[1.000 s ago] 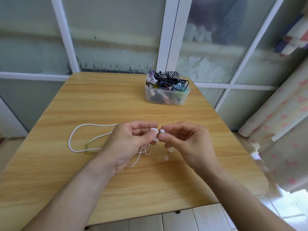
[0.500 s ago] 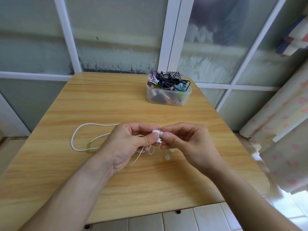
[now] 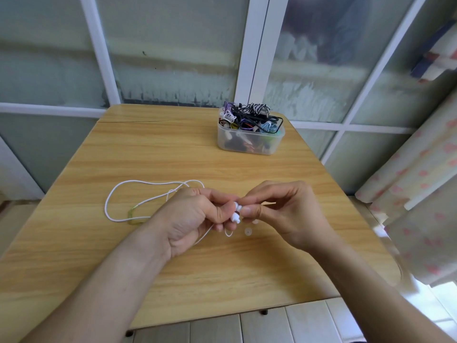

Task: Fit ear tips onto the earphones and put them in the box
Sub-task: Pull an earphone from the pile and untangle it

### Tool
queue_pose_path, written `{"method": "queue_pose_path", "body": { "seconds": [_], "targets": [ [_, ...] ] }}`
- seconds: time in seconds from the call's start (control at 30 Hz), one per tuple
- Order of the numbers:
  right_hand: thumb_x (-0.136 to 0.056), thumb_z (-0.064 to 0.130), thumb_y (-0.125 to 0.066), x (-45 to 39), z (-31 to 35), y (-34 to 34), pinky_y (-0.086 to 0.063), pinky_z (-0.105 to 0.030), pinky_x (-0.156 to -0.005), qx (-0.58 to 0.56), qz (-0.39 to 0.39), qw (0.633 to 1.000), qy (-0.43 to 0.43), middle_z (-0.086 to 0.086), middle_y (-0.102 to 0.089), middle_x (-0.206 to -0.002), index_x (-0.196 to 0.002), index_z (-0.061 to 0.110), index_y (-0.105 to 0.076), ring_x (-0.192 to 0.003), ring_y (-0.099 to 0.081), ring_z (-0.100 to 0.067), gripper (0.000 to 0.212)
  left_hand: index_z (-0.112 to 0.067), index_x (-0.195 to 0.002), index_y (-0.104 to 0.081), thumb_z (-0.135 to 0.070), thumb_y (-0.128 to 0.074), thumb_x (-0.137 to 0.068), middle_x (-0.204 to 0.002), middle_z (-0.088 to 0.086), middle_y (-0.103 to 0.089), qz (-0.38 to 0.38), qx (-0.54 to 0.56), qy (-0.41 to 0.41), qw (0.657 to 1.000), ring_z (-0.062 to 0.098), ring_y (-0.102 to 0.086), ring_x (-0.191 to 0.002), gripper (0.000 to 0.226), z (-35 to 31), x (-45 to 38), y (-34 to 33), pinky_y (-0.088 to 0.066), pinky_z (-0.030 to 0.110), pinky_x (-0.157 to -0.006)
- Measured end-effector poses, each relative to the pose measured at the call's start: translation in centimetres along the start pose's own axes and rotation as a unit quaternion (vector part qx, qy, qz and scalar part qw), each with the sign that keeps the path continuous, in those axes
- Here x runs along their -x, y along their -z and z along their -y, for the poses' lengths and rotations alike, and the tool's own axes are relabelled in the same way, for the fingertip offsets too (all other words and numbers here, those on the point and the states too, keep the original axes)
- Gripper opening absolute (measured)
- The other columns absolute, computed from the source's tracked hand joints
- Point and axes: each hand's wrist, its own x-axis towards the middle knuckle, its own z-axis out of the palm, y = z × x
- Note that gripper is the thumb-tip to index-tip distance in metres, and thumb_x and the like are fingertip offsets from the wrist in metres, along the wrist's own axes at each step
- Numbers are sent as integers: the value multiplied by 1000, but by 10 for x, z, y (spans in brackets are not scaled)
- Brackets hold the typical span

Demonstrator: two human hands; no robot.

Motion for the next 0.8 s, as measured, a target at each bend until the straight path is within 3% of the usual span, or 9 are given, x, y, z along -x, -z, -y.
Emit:
{"method": "queue_pose_path", "body": {
  "seconds": [0.17,0.27,0.4,0.53,0.67,0.73,0.8],
  "targets": [
    [-71,7,-80,0,2,-1,-55,-26,-66,34,-3,999,13,-8,-74,-80,-84,2,-78,-71,-70,-21,13,5,-83,-68,14,-62,-78,-62,16,-65,-21,0,0,1000,22,-60,-49,12,3,1,-3,-41,17,-42],
    [-74,8,-77,0,5,-6,-56,-26,-64,-63,-25,996,-66,-13,-76,-81,-88,-1,-75,-70,-73,-24,17,2,-78,-63,13,-65,-77,-61,18,-65,-28,-10,-36,999,23,-60,-50,11,1,0,-5,-43,19,-43],
    [-66,8,-74,-3,8,-6,-56,-24,-59,-246,-23,938,-243,-15,-73,-78,-90,-1,-71,-63,-69,-18,25,-2,-73,-64,3,-72,-66,-60,14,-68,-21,-60,-119,991,19,-62,-49,12,-1,2,-9,-45,19,-44],
    [-63,1,-73,-4,10,1,-49,-21,-48,-317,8,886,-339,-10,-68,-73,-76,7,-66,-61,-64,-18,16,-9,-69,-69,15,-73,-70,-63,8,-71,-15,-177,-198,964,17,-65,-56,24,-2,4,-10,-50,20,-50],
    [-64,2,-73,-2,10,-6,-52,-19,-50,-305,-15,898,-316,-10,-70,-73,-82,7,-70,-62,-67,-15,19,-17,-67,-71,14,-75,-70,-70,11,-73,-60,-237,-259,934,24,-70,-61,31,-1,3,-4,-58,29,-60],
    [-64,4,-75,-1,12,-6,-55,-21,-58,-267,-28,929,-256,-14,-73,-78,-86,4,-72,-67,-70,-18,23,-15,-71,-71,11,-75,-73,-71,13,-73,-76,-227,-266,934,28,-69,-62,26,1,3,-2,-57,35,-60],
    [-67,9,-78,0,14,-7,-57,-26,-67,-160,-36,970,-179,-14,-75,-85,-92,4,-74,-72,-71,-21,25,-12,-75,-71,10,-73,-75,-72,14,-72,-77,-197,-254,944,21,-66,-58,22,2,3,-1,-53,28,-54]
  ]
}}
